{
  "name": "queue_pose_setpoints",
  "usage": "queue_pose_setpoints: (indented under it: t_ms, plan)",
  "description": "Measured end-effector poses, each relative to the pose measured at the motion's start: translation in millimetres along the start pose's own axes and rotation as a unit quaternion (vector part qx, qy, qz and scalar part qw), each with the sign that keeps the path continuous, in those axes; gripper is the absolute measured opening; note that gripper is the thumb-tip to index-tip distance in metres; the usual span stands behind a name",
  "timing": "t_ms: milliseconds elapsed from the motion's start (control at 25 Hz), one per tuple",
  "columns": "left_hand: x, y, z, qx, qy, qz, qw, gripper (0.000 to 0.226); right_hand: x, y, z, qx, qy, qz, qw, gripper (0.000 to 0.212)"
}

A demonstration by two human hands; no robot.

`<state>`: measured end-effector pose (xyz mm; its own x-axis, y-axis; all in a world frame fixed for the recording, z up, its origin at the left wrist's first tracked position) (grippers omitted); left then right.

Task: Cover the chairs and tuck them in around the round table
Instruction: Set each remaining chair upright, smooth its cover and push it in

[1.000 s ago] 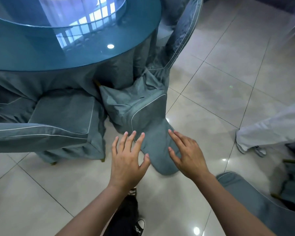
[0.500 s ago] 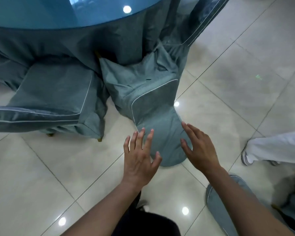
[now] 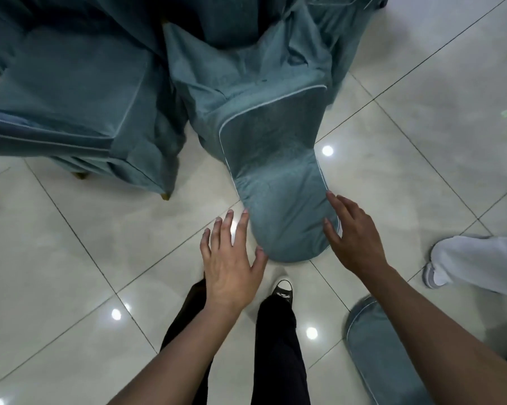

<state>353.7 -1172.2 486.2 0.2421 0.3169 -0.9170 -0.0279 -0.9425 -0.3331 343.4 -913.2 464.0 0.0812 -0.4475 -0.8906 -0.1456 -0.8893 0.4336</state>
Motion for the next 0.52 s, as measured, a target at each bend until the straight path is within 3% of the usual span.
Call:
queue_pose_setpoints:
  t_ms: [120,320,520]
  plan:
    - [55.2,-2.2,-0.6,-0.039,0.004,-0.011,0.999,0.068,43.9,-52.0,2.7,0.009,0.032,-0.010,0.999,0.061]
    - [156.5,-0.2,4.0,-0.037,0.014,0.005,0.999,0.068,120.7,-146.6,-2.3,0.022,0.064,-0.033,0.997,0.065]
    - [304.5,40.3,16.3,-0.057,0.087,-0.002,0.995,0.074,226.0,-252.9,-2.7,0.101,0.118,-0.032,0.987,0.080]
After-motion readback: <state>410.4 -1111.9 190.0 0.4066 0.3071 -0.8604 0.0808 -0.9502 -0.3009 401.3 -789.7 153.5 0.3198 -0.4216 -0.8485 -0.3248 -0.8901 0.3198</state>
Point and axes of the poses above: each hand's wrist, its own z-axis towards the middle knuckle, its own x-axis out of the palm, y = z × x, the point moved 8 cm from there along z, towards the middle knuckle, and after that the axes turned 2 degrees about z, right-handed, at the moved point
